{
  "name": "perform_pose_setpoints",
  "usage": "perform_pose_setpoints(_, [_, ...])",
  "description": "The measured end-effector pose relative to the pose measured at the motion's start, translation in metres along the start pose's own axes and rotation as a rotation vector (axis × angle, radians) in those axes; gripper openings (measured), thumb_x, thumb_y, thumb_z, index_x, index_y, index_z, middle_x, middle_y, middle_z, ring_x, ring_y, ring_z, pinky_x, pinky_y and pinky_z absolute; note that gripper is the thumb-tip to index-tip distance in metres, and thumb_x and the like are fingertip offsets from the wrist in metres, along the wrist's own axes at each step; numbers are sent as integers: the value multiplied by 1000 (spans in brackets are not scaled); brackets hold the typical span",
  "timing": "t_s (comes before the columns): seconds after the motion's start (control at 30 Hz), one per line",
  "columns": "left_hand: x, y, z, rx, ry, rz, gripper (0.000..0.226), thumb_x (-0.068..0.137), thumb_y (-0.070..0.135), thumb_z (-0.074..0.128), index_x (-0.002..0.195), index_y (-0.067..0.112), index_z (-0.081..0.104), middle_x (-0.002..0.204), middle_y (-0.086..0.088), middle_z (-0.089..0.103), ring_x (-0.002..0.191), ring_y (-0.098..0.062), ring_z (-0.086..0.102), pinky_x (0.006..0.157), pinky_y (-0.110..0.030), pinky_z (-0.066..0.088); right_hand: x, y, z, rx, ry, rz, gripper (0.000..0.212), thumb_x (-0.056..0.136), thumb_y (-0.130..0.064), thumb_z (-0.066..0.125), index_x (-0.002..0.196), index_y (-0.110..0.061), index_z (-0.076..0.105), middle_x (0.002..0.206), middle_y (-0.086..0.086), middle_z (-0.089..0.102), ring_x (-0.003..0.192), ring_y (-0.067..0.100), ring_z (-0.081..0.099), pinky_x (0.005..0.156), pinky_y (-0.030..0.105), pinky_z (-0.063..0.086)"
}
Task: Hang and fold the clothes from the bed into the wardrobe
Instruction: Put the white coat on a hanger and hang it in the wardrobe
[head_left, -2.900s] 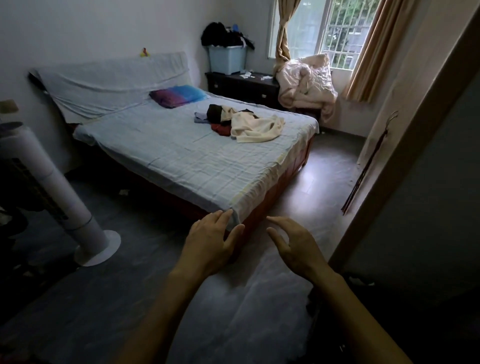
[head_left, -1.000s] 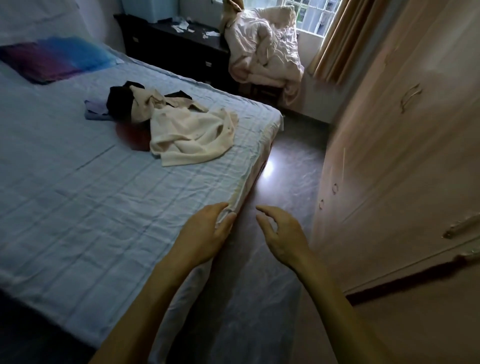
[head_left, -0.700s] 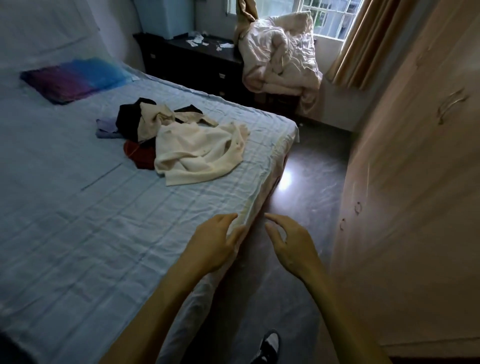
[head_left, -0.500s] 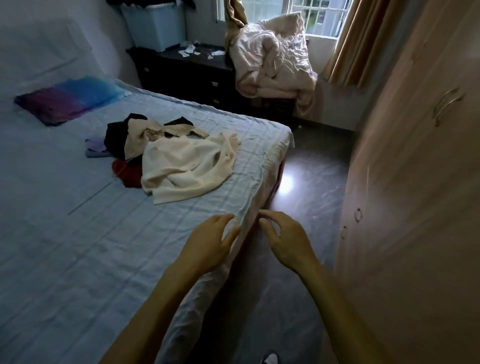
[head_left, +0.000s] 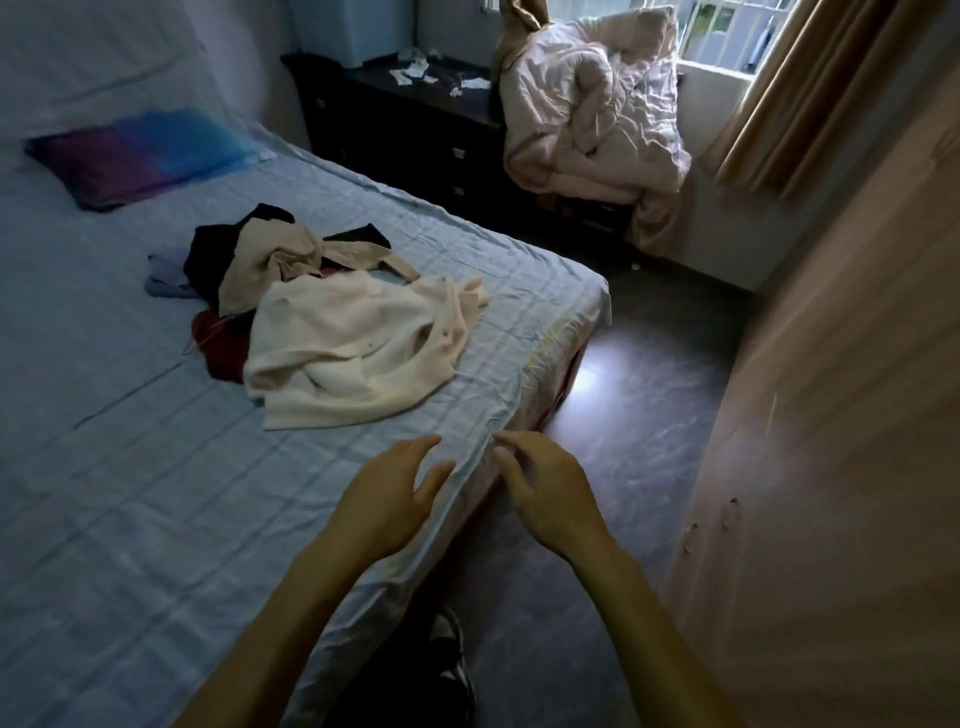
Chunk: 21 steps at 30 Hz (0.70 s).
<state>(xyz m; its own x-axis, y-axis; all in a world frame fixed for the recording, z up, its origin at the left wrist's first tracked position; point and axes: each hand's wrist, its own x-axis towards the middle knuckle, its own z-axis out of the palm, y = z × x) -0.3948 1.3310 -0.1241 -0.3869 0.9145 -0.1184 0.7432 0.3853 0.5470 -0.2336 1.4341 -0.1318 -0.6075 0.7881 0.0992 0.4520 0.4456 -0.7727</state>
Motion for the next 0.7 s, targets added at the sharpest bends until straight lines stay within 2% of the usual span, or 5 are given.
perform_pose_setpoints(0.1, [50, -10, 5, -52, 34, -28, 51, 96, 49, 37, 140, 23, 42, 143, 2, 46, 129, -14, 42, 104, -27, 30, 52, 14, 3, -38, -43, -19, 29, 96, -31, 53, 119, -17, 64, 120, -2, 64, 109, 9, 56, 96, 22, 43])
perform_pose_setpoints(0.27, [131, -13, 0, -117, 40, -75, 51, 97, 48, 37, 140, 21, 41, 143, 1, 45, 129, -15, 42, 104, -26, 29, 136, 26, -1, -102, -144, -15, 29, 95, -31, 53, 120, -19, 63, 121, -2, 63, 109, 7, 55, 87, 3, 33])
perform_pose_setpoints(0.37, [177, -12, -10, -150, 61, -74, 51, 97, 48, 38, 139, 20, 43, 141, -1, 47, 127, -17, 44, 103, -28, 31, 188, 29, -8, -116, -144, -42, 28, 96, -29, 53, 119, -16, 63, 120, 0, 64, 109, 10, 56, 89, 6, 35])
perform_pose_setpoints(0.5, [221, -14, -18, -155, 84, -93, 47, 97, 44, 40, 137, 20, 45, 138, -1, 50, 124, -16, 46, 99, -24, 32, 240, 41, -8, -133, -123, -53, 27, 96, -30, 54, 117, -17, 64, 118, -1, 64, 107, 8, 55, 86, -3, 29])
perform_pose_setpoints(0.7, [275, -28, -13, -196, 88, -239, 49, 97, 44, 38, 140, 19, 43, 142, -2, 46, 129, -17, 42, 103, -26, 30, 308, 76, 1, -100, -219, -16, 34, 97, -35, 49, 127, -21, 57, 128, -6, 58, 117, 7, 52, 94, 12, 33])
